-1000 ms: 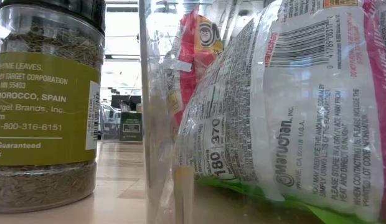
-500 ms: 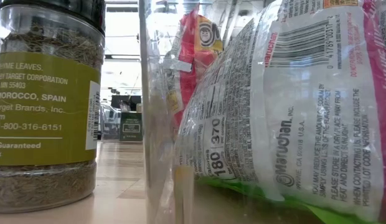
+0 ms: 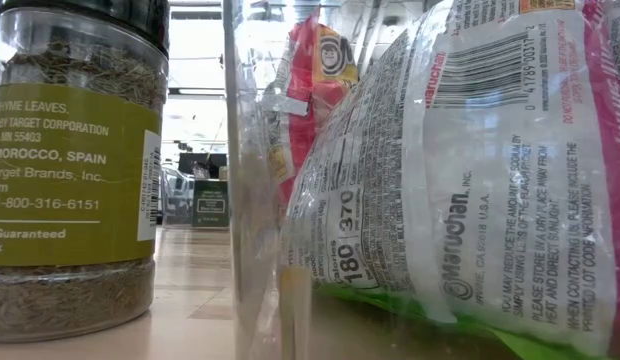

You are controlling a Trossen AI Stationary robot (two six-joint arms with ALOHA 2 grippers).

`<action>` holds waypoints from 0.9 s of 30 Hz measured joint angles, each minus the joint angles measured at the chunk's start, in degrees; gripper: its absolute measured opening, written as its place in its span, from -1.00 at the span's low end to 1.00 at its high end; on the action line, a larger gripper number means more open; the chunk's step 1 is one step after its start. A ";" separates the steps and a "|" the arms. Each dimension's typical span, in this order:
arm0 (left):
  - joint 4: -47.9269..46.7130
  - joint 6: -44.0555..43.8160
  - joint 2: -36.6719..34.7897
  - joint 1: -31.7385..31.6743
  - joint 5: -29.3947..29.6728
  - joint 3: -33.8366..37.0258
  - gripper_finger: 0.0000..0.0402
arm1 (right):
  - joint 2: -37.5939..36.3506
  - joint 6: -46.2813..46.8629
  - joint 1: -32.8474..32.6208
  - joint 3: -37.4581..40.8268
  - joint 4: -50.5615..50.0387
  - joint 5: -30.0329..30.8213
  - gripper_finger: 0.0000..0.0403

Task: Pick & Place Food Item
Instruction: Put the black seasoning bottle into the top transparent bin

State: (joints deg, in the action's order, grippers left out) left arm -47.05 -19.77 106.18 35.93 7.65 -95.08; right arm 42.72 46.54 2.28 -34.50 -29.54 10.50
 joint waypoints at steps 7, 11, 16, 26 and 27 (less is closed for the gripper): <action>-0.66 1.37 4.39 -0.84 -0.40 -5.00 -1.00 | 0.00 0.00 -0.01 0.00 0.02 -0.01 -0.96; -2.05 1.79 6.30 -0.62 -0.58 -7.04 -1.00 | 0.00 0.00 -0.02 0.00 0.02 -0.01 -0.96; -3.67 0.51 6.37 -0.54 -0.55 -7.09 -1.00 | 0.00 0.00 -0.02 0.00 0.02 -0.01 -0.96; -9.58 -1.69 6.37 -0.55 -0.46 -7.09 -1.00 | 0.01 0.00 -0.01 0.00 0.02 -0.01 -0.96; -9.59 -1.68 6.37 -0.55 -0.45 -7.09 -1.00 | 0.01 0.00 -0.01 0.00 0.02 -0.02 -0.96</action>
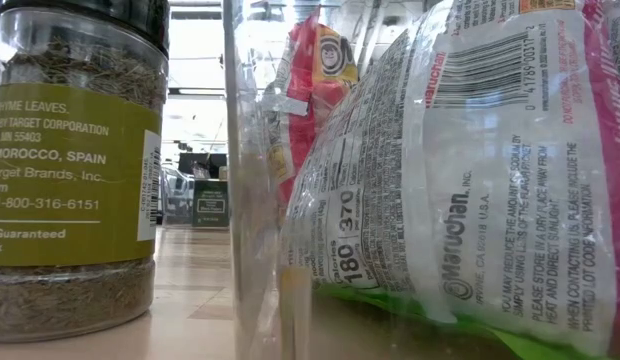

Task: Pick & Place Food Item
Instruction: Put the black seasoning bottle into the top transparent bin

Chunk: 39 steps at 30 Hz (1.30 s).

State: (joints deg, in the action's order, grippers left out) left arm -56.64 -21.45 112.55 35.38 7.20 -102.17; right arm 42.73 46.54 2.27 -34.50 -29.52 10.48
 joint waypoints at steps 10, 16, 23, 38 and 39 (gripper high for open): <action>0.63 0.02 0.00 -0.11 -0.01 0.00 -1.00 | 0.00 0.00 -0.01 0.00 0.00 0.01 -0.96; 0.79 0.01 0.00 -0.11 -0.02 0.00 -0.89 | 0.01 0.00 -0.01 0.00 0.00 0.00 -0.96; 0.76 0.00 0.00 -0.11 -0.02 0.00 -0.43 | 0.01 0.00 -0.01 0.00 0.00 0.02 -0.96; 0.74 -1.89 0.00 -0.10 -0.02 0.02 0.35 | 0.01 0.00 -0.01 0.00 -0.01 0.00 -0.96; 0.74 -3.16 0.00 -0.09 -0.02 0.02 0.35 | -0.01 0.00 -0.01 0.00 -0.02 0.00 -0.96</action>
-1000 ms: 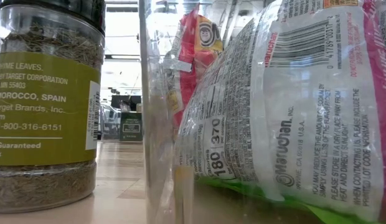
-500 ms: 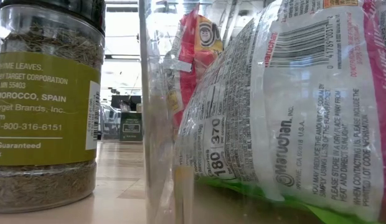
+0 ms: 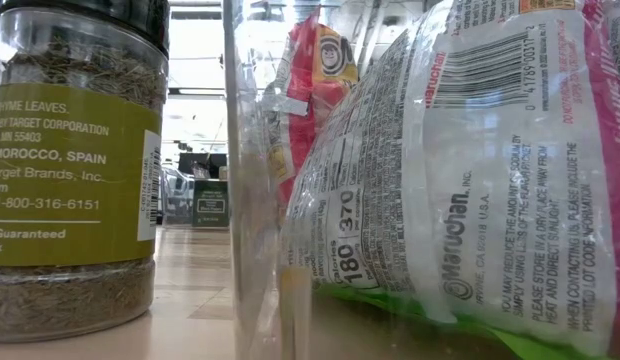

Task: Pick & Place Food Item
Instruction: Put the black seasoning bottle into the top transparent bin

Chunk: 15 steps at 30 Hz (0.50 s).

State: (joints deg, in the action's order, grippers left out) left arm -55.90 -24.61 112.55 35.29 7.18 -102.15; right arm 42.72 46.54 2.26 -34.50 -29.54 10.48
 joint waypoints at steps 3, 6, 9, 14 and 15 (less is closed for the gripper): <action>0.00 -0.73 0.00 0.00 -0.02 0.00 0.33 | 0.00 0.00 0.00 0.00 0.00 0.00 -0.96; 0.00 -0.73 0.00 0.06 0.00 0.00 0.32 | 0.01 0.00 0.00 0.00 0.01 0.01 -0.96; -0.04 -0.07 0.00 0.37 -0.01 0.00 0.32 | 0.02 0.00 0.00 0.00 0.02 0.00 -0.96; -0.22 5.97 0.00 1.82 0.02 0.00 0.32 | 0.02 0.00 0.02 0.00 0.02 0.02 -0.96; -0.22 6.80 0.00 2.13 0.00 0.00 0.32 | 0.02 0.00 0.00 0.00 0.02 0.00 -0.96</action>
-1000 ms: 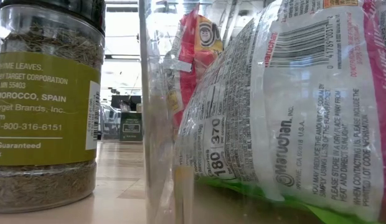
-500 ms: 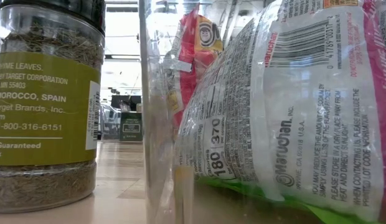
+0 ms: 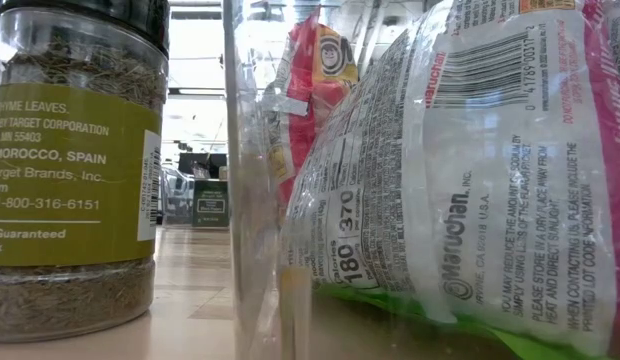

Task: Pick & Place Food Item
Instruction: Put the black seasoning bottle into the top transparent bin

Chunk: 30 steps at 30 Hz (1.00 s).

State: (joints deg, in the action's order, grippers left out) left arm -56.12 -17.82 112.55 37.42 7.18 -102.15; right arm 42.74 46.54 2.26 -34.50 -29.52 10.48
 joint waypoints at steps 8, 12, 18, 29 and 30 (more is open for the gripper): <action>3.45 3.95 0.09 0.80 -0.01 4.26 0.33 | -0.01 0.00 0.01 0.00 -0.01 0.00 -0.96; 5.68 4.04 0.10 0.76 0.19 6.02 0.33 | 0.00 0.00 0.02 0.00 -0.02 0.00 -0.96; 6.48 4.06 0.11 0.78 0.28 7.00 0.35 | -0.01 0.00 0.00 0.00 0.00 0.00 -0.96; 7.93 4.10 0.09 0.76 0.28 8.15 0.35 | 0.00 0.00 0.02 0.00 -0.02 0.01 -0.96; 7.92 4.10 0.09 0.76 0.28 8.15 0.35 | -0.02 0.00 0.00 0.00 0.00 0.00 -0.96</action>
State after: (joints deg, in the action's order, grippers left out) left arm -48.20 -13.72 112.64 38.17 7.46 -94.00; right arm 42.72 46.54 2.27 -34.50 -29.52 10.48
